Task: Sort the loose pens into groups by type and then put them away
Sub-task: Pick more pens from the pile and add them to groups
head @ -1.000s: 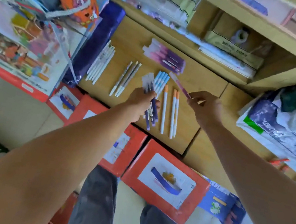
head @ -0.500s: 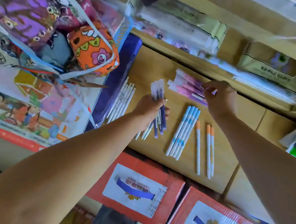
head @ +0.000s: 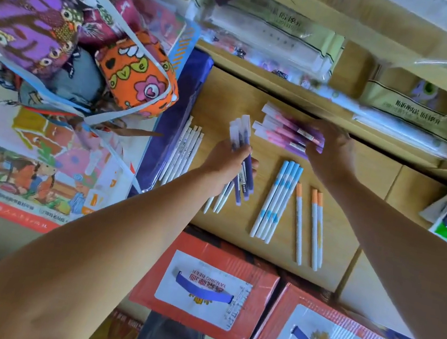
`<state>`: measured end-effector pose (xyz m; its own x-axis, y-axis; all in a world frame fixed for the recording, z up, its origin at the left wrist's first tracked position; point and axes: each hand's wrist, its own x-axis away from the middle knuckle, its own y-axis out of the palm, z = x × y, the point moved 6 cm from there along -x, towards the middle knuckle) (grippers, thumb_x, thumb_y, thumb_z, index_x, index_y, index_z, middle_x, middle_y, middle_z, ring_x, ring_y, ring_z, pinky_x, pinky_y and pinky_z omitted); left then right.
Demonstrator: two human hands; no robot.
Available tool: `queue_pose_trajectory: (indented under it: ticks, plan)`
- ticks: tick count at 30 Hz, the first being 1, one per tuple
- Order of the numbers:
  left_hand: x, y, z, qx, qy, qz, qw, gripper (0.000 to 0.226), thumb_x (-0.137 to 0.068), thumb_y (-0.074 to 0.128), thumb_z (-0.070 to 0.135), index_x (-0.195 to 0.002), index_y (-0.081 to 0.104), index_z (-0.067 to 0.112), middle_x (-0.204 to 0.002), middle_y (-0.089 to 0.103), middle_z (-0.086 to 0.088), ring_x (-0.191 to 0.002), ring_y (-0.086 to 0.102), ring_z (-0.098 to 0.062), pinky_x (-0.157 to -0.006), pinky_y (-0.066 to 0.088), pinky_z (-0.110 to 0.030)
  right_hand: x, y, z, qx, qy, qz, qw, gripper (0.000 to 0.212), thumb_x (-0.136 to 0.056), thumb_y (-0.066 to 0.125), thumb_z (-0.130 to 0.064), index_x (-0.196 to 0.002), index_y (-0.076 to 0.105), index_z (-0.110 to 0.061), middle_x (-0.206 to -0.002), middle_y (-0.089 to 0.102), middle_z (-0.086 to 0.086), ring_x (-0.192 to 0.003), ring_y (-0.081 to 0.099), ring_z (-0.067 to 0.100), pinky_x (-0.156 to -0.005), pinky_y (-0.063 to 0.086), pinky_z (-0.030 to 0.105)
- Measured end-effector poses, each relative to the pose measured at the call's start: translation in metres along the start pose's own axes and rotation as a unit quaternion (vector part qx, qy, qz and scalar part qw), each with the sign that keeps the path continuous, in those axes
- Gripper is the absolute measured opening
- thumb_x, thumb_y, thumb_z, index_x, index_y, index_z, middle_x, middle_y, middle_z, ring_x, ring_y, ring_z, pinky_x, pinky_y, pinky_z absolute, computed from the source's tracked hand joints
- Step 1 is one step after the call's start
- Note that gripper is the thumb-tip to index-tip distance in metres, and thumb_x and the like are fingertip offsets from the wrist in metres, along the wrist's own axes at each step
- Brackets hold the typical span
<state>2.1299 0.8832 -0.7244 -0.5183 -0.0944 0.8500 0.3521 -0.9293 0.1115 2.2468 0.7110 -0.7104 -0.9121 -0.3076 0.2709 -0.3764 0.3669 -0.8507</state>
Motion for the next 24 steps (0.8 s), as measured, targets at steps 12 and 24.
queue_pose_trajectory:
  ticks: [12,24]
  plan:
    - [0.012,0.027,-0.004,-0.02,-0.008,0.013,1.0,0.019,-0.1,0.049,0.021,-0.086,0.061,0.017,-0.092,0.063,-0.003,-0.097,0.059,-0.022,-0.1,0.044,-0.043,0.031,-0.01,0.002,-0.204,0.023,-0.018,0.978,0.009,-0.082,0.068,-0.012,-0.091,0.066,-0.014,-0.089,0.066,0.009,-0.077,0.059,0.015,-0.07,0.047,0.027]
    - [0.053,0.138,-0.009,-0.089,0.063,-0.111,0.988,0.022,-0.1,0.048,0.023,-0.088,0.059,0.008,-0.067,0.054,-0.01,-0.049,0.048,-0.016,-0.049,0.042,-0.022,0.112,-0.022,0.024,-0.37,0.087,-0.32,0.868,0.012,-0.099,0.047,-0.012,-0.092,0.057,-0.008,-0.076,0.059,0.006,-0.069,0.057,0.017,-0.067,0.047,0.023]
